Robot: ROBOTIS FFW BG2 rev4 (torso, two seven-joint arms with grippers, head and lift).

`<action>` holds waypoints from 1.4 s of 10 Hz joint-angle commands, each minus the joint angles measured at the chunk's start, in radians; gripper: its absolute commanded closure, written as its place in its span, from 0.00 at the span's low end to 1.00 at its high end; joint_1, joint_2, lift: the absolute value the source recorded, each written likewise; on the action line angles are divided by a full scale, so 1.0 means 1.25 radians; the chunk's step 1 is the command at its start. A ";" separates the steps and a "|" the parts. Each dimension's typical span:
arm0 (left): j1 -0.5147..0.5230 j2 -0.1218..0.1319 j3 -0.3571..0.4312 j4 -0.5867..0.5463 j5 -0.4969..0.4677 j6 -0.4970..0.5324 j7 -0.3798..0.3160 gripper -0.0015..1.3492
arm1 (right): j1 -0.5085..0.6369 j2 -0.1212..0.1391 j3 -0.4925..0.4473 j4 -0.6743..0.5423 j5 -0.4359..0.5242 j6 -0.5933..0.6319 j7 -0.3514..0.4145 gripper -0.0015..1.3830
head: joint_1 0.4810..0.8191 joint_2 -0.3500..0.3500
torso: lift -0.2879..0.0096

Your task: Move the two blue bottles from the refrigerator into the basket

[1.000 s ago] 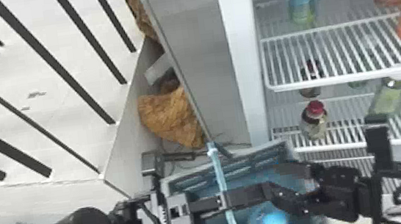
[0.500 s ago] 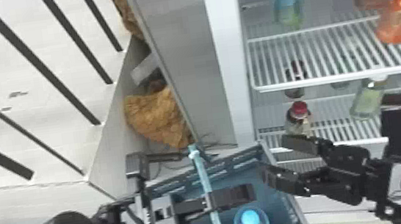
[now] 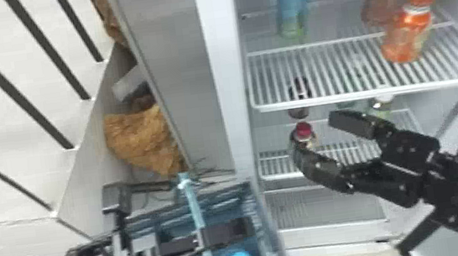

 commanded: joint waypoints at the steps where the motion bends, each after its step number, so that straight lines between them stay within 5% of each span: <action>1: -0.002 0.000 0.000 0.000 0.001 0.002 0.000 0.89 | -0.001 0.002 -0.026 -0.008 0.014 -0.010 -0.009 0.09 | 0.63 0.54 | 0.93; 8: -0.008 -0.001 -0.011 0.010 0.014 0.002 0.001 0.89 | -0.121 0.042 -0.051 0.175 0.068 -0.226 -0.131 0.09 | 0.63 0.36 | 0.93; 14: -0.025 -0.001 -0.035 0.033 0.037 0.002 0.004 0.89 | -0.344 0.042 0.006 0.393 0.076 -0.256 -0.156 0.08 | 0.63 0.33 | 0.93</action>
